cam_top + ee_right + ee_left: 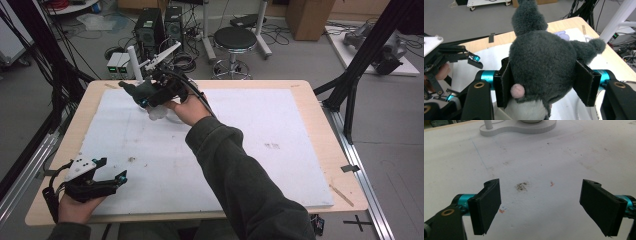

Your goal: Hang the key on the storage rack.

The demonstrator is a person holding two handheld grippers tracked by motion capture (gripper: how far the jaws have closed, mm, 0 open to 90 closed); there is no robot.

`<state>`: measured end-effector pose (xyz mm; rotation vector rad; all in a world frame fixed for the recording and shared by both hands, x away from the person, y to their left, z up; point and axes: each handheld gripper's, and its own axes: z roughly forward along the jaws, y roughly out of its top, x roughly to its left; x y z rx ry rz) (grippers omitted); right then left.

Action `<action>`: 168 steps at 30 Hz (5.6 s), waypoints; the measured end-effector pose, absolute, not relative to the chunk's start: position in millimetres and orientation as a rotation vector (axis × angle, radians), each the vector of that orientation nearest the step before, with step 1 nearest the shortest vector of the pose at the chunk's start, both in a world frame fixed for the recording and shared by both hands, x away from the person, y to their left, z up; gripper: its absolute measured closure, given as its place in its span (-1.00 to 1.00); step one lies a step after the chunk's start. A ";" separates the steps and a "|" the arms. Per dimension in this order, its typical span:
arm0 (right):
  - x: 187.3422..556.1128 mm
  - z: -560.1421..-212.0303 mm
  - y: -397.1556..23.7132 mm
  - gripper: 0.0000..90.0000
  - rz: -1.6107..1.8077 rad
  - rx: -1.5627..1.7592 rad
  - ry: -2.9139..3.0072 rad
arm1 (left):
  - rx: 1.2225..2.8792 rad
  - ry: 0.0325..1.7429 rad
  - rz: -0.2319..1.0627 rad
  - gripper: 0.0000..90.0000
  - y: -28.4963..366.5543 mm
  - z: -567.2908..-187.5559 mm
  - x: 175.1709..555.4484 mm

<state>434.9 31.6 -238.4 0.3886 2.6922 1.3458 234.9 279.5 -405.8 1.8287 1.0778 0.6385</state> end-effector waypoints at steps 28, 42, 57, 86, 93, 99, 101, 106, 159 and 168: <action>470.7 -257.9 57.3 -0.12 1.323 0.480 2.645 | 1.830 1.077 0.638 -0.61 280.1 -405.9 234.7; 482.8 -269.9 61.8 -0.13 1.314 0.523 2.622 | 1.829 1.078 0.637 -0.61 280.1 -406.2 234.6; 492.4 -279.9 65.9 -0.13 1.291 0.572 2.609 | 1.832 1.075 0.633 -0.61 280.0 -406.4 234.8; 500.1 -301.6 73.3 -0.14 1.177 0.697 2.660 | 1.832 1.074 0.635 -0.61 280.8 -406.4 234.2; 500.7 -305.2 76.1 -0.14 1.146 0.698 2.665 | 1.833 1.073 0.636 -0.61 281.1 -406.4 234.2; 500.8 -308.5 79.4 -0.14 1.121 0.687 2.667 | 1.831 1.075 0.636 -0.61 281.3 -406.4 234.0; 500.6 -309.3 80.5 -0.15 1.114 0.694 2.673 | 1.833 1.074 0.637 -0.61 281.4 -406.4 234.0; 500.5 -312.4 82.6 -0.15 1.091 0.708 2.683 | 1.832 1.074 0.635 -0.61 281.4 -406.4 234.0; 487.0 -311.0 56.1 -0.54 1.205 0.737 2.707 | 1.838 1.075 0.633 -0.61 280.7 -407.1 234.6; 479.5 -311.3 37.4 -0.57 1.263 0.747 2.694 | 1.842 1.072 0.634 -0.61 279.7 -407.5 235.0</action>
